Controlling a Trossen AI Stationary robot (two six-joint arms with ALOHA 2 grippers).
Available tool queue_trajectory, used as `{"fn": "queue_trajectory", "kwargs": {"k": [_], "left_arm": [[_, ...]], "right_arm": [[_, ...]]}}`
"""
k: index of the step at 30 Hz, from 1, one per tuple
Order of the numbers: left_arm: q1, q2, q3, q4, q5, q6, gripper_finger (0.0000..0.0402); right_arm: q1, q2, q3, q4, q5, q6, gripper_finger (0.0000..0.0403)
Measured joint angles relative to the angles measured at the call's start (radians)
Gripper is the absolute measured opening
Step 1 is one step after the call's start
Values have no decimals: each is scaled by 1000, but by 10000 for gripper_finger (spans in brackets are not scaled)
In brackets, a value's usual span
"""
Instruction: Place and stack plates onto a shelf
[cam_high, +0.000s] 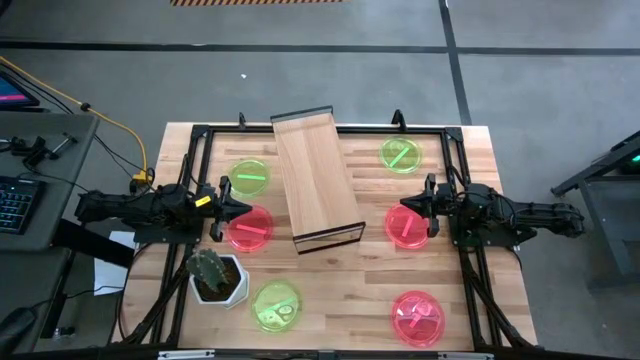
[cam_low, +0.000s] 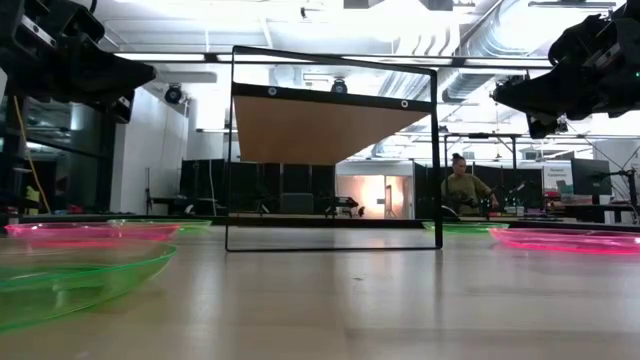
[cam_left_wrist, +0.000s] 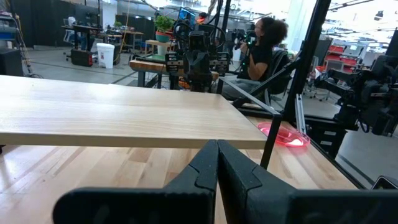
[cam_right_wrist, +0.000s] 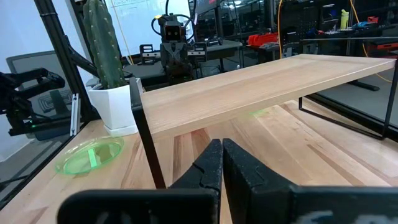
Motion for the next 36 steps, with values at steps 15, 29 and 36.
{"fn": "queue_trajectory", "kwargs": {"k": [15,29,36], "left_arm": [[0,0,0,0,0,0,1],[0,0,0,0,0,0,1],[0,0,0,0,0,0,1]], "right_arm": [[0,0,0,0,0,0,0],[0,0,0,0,1,-9,0],[-1,0,-1,69,37,-142,0]]}}
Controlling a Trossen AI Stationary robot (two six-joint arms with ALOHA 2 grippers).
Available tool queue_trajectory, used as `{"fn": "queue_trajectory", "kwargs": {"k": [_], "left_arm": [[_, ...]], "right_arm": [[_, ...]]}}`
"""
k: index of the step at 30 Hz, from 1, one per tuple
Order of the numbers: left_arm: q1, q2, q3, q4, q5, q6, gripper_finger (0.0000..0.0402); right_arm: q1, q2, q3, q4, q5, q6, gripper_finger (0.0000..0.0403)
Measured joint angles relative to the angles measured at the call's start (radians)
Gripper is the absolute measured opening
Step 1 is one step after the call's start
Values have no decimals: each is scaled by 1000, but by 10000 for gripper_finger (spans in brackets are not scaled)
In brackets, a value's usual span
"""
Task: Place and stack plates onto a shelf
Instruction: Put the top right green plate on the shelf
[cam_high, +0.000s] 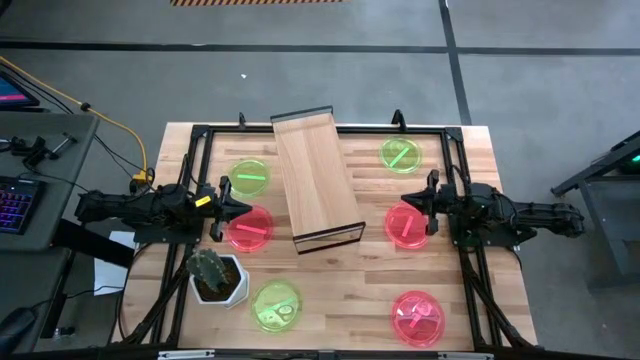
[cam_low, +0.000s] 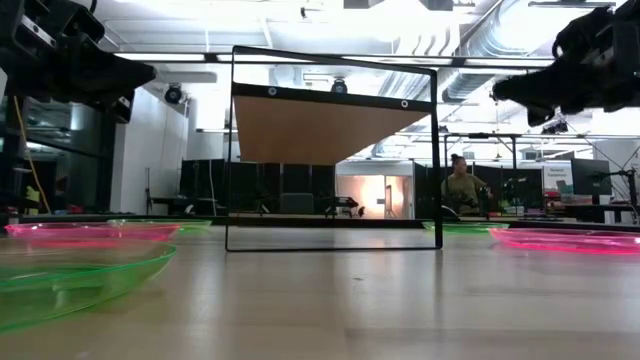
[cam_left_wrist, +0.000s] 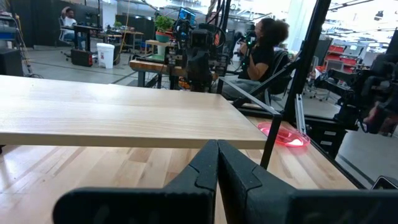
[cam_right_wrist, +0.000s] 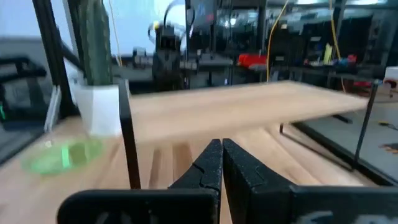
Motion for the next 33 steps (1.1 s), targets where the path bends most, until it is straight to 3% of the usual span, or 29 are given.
{"fn": "queue_trajectory", "kwargs": {"k": [3,5,9,11,13,20,27,33], "left_arm": [[0,0,0,0,0,0,1],[0,0,0,0,0,0,1],[0,0,0,0,0,0,1],[0,0,0,0,0,0,1],[0,0,0,0,0,0,1],[0,0,0,-3,0,0,1],[0,0,0,-4,0,0,1],[0,0,0,-5,0,0,1]], "right_arm": [[0,0,0,133,3,125,0],[0,0,0,300,59,257,0],[0,-1,0,612,362,510,0],[-1,7,0,685,512,536,0],[0,35,1,705,597,572,0],[-22,358,127,513,685,739,0],[-151,725,313,193,599,849,0],[-328,923,431,-146,523,1000,1]]}}
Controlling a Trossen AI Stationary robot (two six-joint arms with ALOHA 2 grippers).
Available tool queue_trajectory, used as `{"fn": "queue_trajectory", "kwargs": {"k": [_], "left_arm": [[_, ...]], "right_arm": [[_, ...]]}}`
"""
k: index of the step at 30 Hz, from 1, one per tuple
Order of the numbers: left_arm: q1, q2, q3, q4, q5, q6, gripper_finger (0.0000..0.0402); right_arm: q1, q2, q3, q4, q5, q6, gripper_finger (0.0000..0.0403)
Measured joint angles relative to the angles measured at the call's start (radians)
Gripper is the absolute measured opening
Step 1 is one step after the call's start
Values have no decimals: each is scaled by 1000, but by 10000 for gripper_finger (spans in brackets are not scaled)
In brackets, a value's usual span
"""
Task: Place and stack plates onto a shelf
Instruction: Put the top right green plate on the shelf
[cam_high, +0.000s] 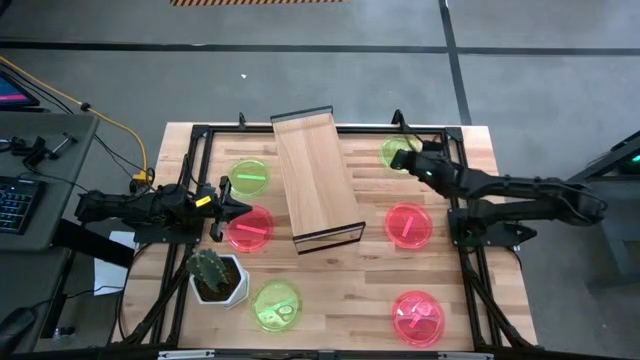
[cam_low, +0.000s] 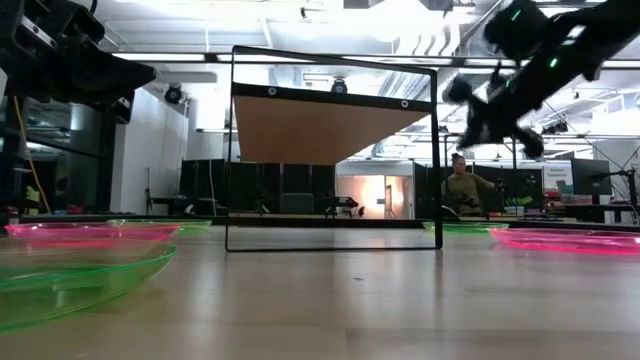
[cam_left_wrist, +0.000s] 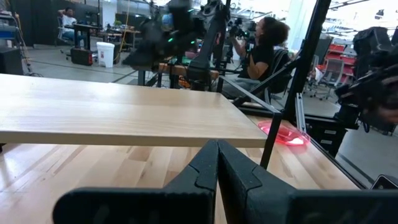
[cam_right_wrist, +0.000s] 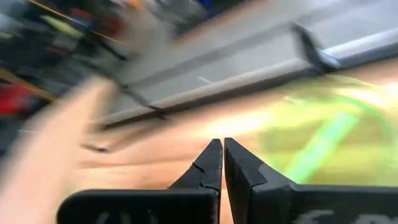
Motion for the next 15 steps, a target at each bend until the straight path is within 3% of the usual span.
{"fn": "queue_trajectory", "kwargs": {"k": [4,7,15], "left_arm": [[0,0,0,0,0,0,1],[0,0,0,-1,0,0,1],[0,0,0,-1,0,0,1]], "right_arm": [[-133,67,11,-141,-107,63,14],[-215,88,1,-158,-171,44,48],[-337,148,1,-264,-163,111,164]]}}
